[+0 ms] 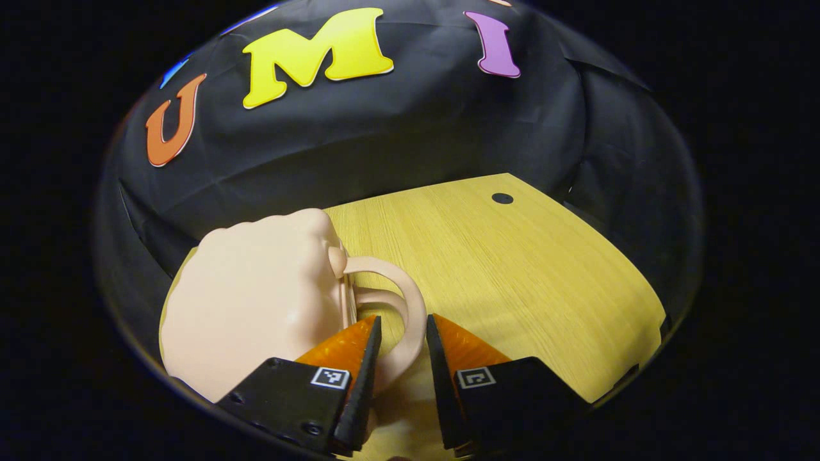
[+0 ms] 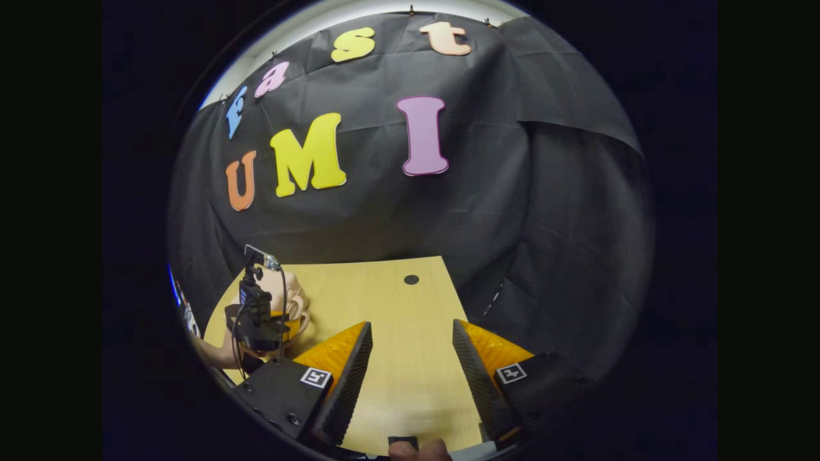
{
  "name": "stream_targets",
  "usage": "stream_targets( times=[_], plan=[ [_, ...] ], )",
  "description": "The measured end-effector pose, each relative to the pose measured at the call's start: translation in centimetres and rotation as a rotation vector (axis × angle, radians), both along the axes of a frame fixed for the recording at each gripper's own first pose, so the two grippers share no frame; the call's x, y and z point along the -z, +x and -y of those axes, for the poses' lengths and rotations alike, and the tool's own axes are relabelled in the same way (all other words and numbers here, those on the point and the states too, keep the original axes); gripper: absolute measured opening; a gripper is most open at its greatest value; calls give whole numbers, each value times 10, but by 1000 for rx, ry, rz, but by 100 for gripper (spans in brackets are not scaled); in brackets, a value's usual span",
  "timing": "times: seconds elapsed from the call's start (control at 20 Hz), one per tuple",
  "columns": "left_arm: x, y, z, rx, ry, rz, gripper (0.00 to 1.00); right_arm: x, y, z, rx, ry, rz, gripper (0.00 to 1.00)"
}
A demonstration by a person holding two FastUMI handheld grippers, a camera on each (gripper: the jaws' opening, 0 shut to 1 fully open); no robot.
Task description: First open the suitcase, pack the skin care products into it, and then close the suitcase.
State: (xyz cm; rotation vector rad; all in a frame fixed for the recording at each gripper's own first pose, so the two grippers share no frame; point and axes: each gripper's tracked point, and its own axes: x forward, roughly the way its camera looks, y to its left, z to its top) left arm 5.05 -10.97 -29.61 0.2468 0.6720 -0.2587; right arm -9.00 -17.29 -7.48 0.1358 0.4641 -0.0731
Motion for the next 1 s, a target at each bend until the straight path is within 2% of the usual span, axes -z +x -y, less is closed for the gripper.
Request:
stream_targets(
  times=[0.05, 0.1, 0.15, 0.25, 0.4, 0.45, 0.55, 0.6, 0.65, 0.75, 0.85, 1.0],
  plan=[
    [-12, -2, -1, -8, -8, 23, 57, -2, 5, -4, -12, -5, 5, 71],
    [-29, -1, -1, -13, -32, 64, 66, -6, 11, -9, -25, -12, 16, 71],
    [-50, -1, 1, -13, -66, 116, 81, -12, 19, -14, -31, -16, 33, 75],
    [-114, 5, 1, -13, -134, 270, 90, -23, 35, -28, -48, -24, 73, 75],
    [-224, 13, -11, -28, -195, 508, 93, -58, 61, -55, -80, -49, 169, 73],
    [-252, 13, -16, -30, -200, 564, 93, -74, 69, -61, -77, -57, 208, 71],
    [-294, 7, -27, -50, -196, 653, 94, -107, 84, -72, -59, -70, 288, 75],
    [-309, 8, -28, -60, -207, 679, 95, -120, 90, -77, -45, -78, 321, 70],
    [-323, 6, -31, -67, -227, 694, 96, -134, 95, -83, -31, -87, 353, 75],
    [-348, -2, -37, -82, -263, 712, 96, -156, 100, -96, -1, -100, 410, 72],
    [-364, -10, -42, -74, -273, 736, 96, -170, 103, -113, 14, -103, 450, 77],
    [-360, -13, -56, -93, -258, 716, 96, -171, 98, -135, 29, -127, 465, 76]
  ],
)
